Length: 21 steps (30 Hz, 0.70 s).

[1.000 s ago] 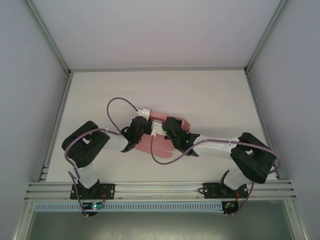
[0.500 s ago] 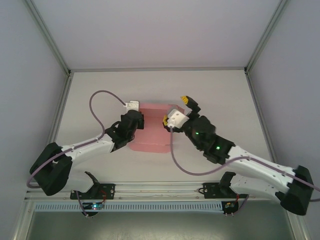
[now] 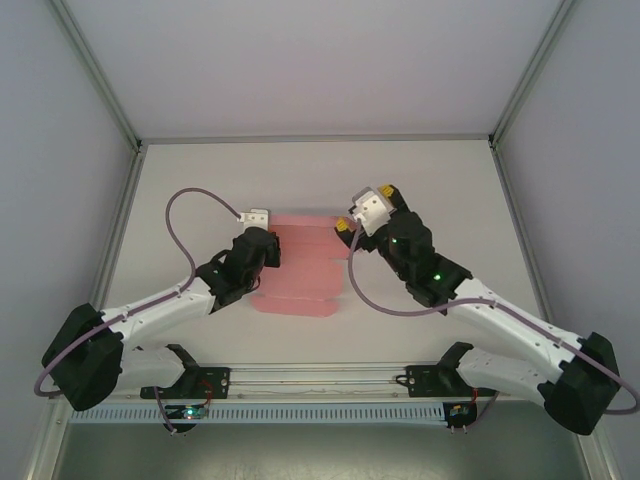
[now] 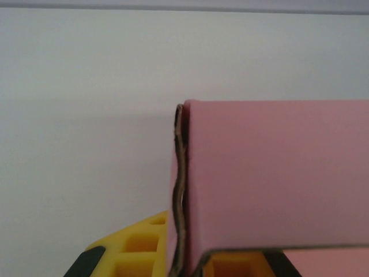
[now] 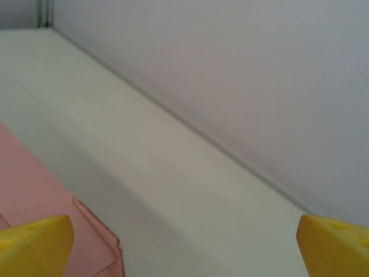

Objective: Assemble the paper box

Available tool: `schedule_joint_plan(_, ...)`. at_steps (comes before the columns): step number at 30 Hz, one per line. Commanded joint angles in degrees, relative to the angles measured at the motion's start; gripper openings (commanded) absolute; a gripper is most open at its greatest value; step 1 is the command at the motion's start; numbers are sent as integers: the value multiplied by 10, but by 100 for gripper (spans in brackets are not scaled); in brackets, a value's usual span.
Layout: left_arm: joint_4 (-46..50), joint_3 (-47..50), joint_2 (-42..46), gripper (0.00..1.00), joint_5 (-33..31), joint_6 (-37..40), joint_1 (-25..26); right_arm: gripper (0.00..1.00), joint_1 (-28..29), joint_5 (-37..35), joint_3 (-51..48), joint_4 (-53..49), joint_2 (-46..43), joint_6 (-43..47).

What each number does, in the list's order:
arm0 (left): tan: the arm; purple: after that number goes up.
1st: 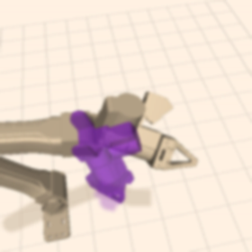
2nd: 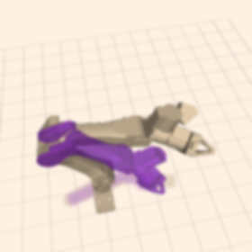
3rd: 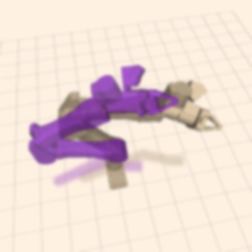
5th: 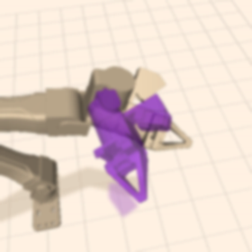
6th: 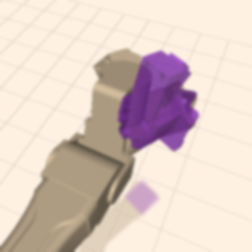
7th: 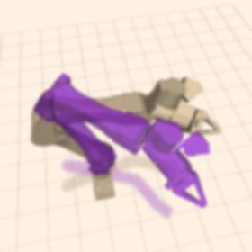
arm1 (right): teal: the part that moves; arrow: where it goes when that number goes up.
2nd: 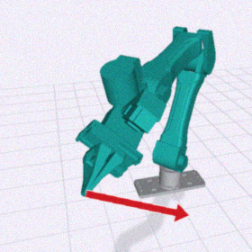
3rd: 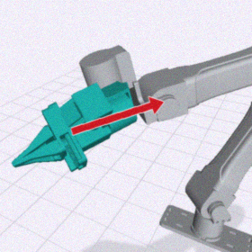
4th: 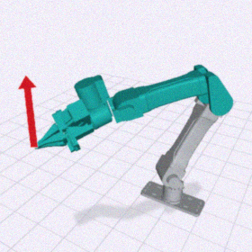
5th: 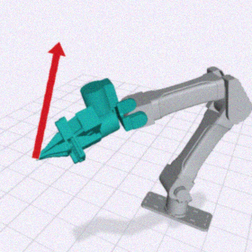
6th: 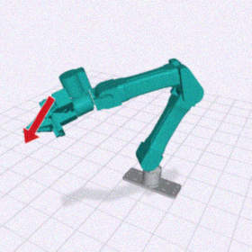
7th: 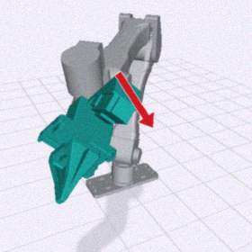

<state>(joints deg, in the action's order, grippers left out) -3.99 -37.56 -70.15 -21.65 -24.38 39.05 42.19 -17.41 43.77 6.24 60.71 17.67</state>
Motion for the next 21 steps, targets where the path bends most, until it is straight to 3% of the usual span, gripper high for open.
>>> schedule_joint_plan(1, 13, 5, 18, 0, 2, -20, 6, 98, -2, 15, 24, -30, 17, -33)
schedule_joint_plan(12, -8, 22, 43, 0, 46, -19, 6, 98, -4, 149, 1, 3, 46, -53)
schedule_joint_plan(19, -18, 21, 38, 0, 76, -35, 6, 98, -4, 172, -24, 124, 70, -82)
schedule_joint_plan(21, -26, 23, 38, 0, 91, -37, 7, 98, -1, 150, -34, 170, 77, -97)
